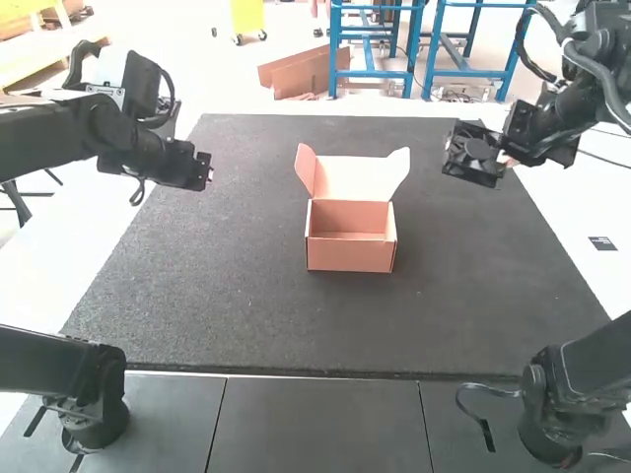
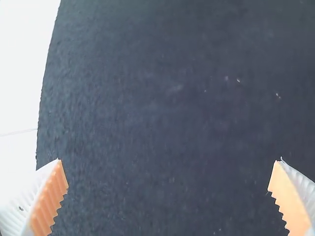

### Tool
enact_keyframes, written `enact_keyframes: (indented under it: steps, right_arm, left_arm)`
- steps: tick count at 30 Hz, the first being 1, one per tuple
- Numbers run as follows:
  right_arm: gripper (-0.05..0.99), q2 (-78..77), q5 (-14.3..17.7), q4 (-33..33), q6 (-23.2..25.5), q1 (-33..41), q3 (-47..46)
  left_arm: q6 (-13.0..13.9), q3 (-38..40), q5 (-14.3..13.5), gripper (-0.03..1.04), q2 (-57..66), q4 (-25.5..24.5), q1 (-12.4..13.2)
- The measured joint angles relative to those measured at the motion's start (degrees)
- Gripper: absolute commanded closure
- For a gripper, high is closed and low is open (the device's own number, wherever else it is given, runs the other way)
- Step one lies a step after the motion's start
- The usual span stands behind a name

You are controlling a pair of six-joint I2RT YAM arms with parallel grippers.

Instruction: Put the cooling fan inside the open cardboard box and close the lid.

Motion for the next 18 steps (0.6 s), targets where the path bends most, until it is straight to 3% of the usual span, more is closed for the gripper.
enact_keyframes:
  steps: [9, 18]
  right_arm:
    - [0.94, 4.79, -0.07, -7.19, 9.09, 18.43, 8.04]
    - [0.94, 18.84, 2.03, -7.69, 11.74, 27.98, 14.4]
  left_arm:
    - [0.0, -2.71, -0.02, 0.04, -4.68, -0.85, 0.0]
    - [0.02, -3.58, -0.02, 0.04, -8.9, -2.84, 0.0]
